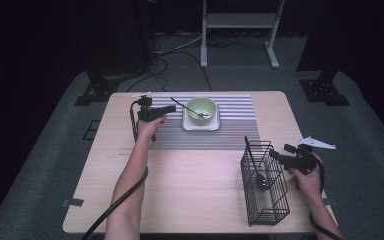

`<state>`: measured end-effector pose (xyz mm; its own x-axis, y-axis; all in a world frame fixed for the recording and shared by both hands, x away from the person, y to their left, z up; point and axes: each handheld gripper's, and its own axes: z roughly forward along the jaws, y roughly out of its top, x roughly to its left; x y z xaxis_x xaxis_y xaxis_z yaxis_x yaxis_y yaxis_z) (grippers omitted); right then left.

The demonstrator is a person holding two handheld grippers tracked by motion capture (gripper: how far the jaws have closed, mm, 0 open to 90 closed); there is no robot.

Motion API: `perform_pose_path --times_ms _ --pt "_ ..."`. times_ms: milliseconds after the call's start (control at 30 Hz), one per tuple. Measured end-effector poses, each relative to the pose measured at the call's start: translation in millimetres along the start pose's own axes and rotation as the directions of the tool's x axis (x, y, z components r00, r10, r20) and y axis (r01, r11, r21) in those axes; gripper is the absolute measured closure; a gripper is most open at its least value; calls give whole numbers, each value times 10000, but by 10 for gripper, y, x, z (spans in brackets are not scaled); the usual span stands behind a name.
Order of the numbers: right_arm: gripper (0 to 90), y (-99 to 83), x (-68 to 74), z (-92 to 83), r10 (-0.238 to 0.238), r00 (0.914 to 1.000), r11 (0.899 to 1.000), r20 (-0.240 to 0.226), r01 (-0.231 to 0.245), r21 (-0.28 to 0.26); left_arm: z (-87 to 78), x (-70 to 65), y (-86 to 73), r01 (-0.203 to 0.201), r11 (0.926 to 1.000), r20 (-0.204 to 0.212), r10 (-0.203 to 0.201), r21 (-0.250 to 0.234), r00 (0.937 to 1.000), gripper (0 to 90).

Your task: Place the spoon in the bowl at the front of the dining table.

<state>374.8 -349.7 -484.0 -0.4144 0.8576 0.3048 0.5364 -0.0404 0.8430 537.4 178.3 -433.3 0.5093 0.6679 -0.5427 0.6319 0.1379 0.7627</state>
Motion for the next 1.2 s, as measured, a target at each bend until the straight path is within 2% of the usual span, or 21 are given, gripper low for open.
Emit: perform_pose_path --times_ms 167,367,533,633,933,1100,1200 --pt "129 -6 29 8 -146 9999 9999 64 146 35 -74 27 -93 -28 9999 41 27 122 10000 634" --pt "129 -5 27 9 -111 9999 9999 123 110 48 -175 12 -134 -453 9985 165 448 305 9989 585" --pt "129 -6 29 7 -141 9998 9999 153 140 57 -262 1 -152 -609 9978 264 603 244 9978 520" --pt "129 -6 29 7 -168 9997 9998 159 167 64 -295 -21 -162 -685 9974 369 677 222 9970 513" --pt "129 -7 37 6 -192 9997 9998 178 191 89 -325 -81 -193 -966 9948 538 948 315 9940 435" --pt "129 -7 41 9 -219 9996 9997 152 217 127 -339 -101 -217 -1174 9918 479 1150 505 9922 383" --pt "129 -8 37 5 -214 9997 9997 155 212 107 -351 -119 -232 -1261 9909 443 1241 464 9913 355"
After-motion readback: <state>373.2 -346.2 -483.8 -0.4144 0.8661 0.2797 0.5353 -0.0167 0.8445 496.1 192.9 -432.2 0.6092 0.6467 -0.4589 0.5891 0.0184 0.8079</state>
